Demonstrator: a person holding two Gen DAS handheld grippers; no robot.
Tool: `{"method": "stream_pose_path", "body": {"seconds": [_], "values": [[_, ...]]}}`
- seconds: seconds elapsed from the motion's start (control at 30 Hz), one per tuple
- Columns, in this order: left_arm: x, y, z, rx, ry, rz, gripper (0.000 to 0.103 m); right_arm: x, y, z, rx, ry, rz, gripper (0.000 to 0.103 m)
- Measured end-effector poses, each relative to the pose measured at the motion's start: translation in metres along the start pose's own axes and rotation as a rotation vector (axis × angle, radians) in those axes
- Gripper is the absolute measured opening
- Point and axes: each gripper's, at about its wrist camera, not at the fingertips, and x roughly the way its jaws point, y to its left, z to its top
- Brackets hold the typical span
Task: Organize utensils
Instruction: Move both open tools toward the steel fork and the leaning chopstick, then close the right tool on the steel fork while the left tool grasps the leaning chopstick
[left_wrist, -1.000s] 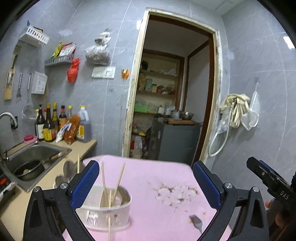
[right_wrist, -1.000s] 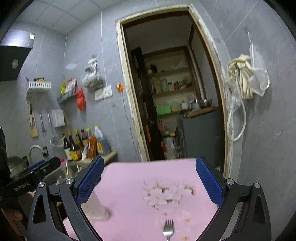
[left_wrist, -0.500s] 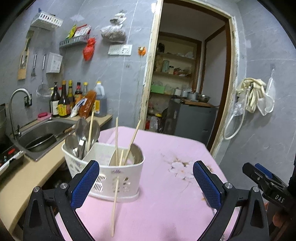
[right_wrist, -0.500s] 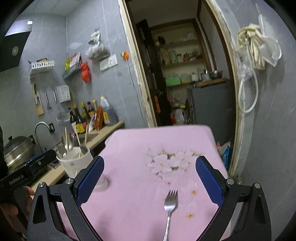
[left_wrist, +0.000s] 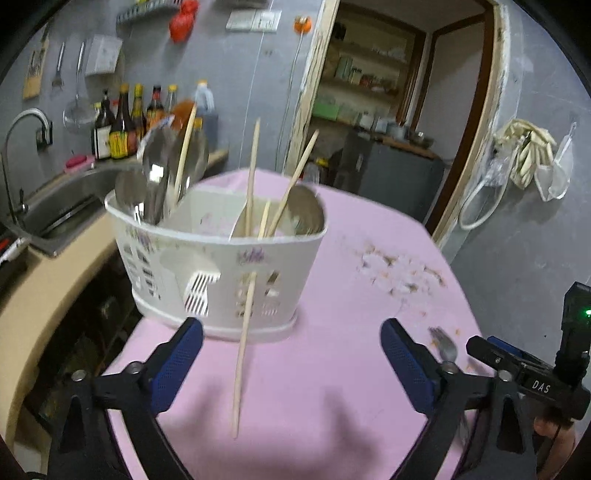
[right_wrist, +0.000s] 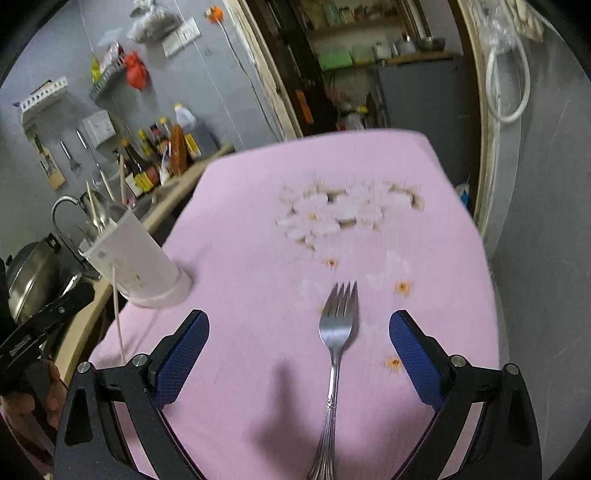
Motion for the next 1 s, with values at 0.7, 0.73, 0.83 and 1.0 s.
{"method": "stream_pose_path", "body": {"seconds": [0.7,0.73,0.83,1.0], "values": [[0.038,0.034,-0.006,-0.064,0.156,-0.047,0.042,0.060,-0.016,0.016,0.098,0.205,0.092,0.042],[0.038,0.034,-0.005,-0.064,0.157,-0.053,0.040,0.063,-0.016,0.017,0.106,0.214,0.097,0.039],[0.039,0.035,-0.004,-0.056,0.164,-0.067,0.029,0.069,-0.020,0.017,0.131,0.244,0.102,0.025],[0.039,0.032,-0.001,-0.027,0.176,-0.075,0.011,0.076,-0.015,0.018,0.138,0.279,0.104,0.009]]}}
